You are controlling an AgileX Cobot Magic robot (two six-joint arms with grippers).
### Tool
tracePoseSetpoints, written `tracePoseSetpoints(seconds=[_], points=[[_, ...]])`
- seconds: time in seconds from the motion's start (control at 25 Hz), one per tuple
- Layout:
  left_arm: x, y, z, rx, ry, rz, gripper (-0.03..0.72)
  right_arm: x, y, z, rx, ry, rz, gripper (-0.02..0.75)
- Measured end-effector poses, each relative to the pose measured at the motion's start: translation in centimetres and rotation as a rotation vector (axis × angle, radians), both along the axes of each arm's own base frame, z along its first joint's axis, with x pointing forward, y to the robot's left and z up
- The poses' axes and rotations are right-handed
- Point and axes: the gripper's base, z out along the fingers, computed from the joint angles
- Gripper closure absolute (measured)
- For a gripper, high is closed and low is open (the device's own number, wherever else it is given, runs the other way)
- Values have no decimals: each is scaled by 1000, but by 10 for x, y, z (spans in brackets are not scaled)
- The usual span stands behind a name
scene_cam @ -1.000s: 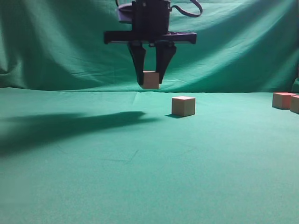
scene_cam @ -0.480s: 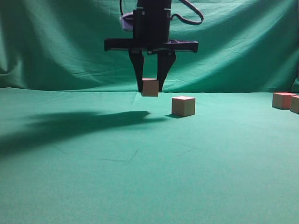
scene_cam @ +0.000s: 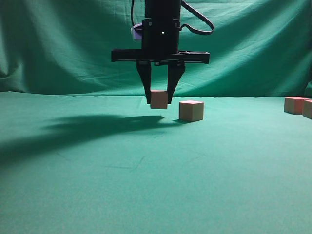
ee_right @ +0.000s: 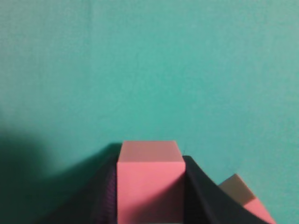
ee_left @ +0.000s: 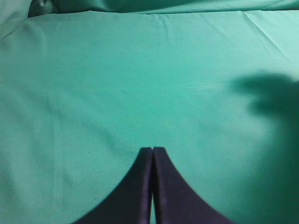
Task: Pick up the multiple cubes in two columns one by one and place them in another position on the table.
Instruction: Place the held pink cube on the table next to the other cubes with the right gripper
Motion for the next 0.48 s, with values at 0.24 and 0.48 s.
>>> tracePoseSetpoints(seconds=[0.24,0.48], points=[[0,0,0,0,0,0,688,2,-2,-1,16,8,-62,476],[0,0,0,0,0,0,688,2,-3,-1,27,11,-100,476]])
